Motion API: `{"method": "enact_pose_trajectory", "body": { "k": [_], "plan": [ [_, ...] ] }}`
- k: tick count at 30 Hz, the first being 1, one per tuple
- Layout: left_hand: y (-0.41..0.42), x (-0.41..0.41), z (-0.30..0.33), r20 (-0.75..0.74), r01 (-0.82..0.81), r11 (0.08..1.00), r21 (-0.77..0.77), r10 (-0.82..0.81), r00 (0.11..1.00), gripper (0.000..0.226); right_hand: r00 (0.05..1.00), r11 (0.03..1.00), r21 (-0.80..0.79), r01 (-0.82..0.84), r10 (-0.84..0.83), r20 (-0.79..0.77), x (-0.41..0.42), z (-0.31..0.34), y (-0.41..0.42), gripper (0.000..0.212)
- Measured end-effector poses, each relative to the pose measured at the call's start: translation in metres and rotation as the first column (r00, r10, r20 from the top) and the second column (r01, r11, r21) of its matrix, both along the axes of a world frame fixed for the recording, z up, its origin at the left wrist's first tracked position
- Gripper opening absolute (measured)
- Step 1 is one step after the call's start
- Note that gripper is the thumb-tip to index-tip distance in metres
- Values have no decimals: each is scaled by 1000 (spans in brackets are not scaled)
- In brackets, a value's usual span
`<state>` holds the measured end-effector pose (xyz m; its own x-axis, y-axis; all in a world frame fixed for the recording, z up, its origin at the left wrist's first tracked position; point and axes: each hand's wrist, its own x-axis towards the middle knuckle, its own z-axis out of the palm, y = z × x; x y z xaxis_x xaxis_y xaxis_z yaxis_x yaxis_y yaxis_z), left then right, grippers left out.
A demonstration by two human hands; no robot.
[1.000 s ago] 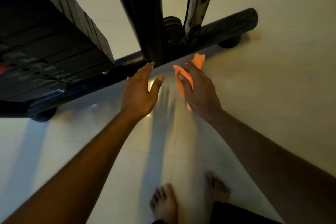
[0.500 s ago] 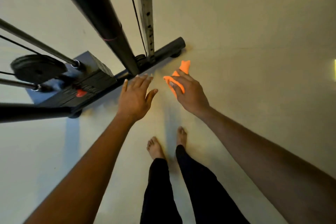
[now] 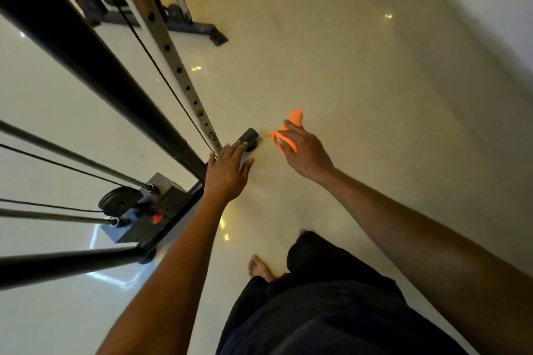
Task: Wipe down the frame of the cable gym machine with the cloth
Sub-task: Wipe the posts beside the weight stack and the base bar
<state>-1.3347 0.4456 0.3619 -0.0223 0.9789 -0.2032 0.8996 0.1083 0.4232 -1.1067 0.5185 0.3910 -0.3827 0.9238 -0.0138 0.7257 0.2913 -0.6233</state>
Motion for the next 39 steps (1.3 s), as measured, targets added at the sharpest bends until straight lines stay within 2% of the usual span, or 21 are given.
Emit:
{"method": "enact_pose_trajectory", "body": {
  "k": [6, 10, 16, 22, 31, 39],
  "plan": [
    [67, 50, 16, -11, 77, 996, 36, -77, 997, 61, 994, 992, 58, 109, -109, -10, 53, 17, 44, 32],
    [132, 91, 13, -11, 121, 992, 44, -120, 993, 61, 989, 988, 37, 151, -151, -10, 106, 14, 95, 33],
    [224, 156, -1, -22, 85, 996, 29, -84, 996, 61, 990, 990, 17, 138, -138, 12, 181, 2, 190, 31],
    [302, 194, -9, 8, -11, 1000, 2, 11, 1000, 61, 997, 1000, 7, 27, -28, 68, 219, 1, 298, 35],
    [451, 151, -33, 47, -116, 993, 32, 115, 992, 62, 982, 987, 17, -161, 159, 101, 168, -30, 463, 31],
    [602, 48, -29, 66, -170, 985, 15, 169, 983, 62, 952, 964, 38, -262, 252, 174, 66, -28, 631, 36]
  ]
}}
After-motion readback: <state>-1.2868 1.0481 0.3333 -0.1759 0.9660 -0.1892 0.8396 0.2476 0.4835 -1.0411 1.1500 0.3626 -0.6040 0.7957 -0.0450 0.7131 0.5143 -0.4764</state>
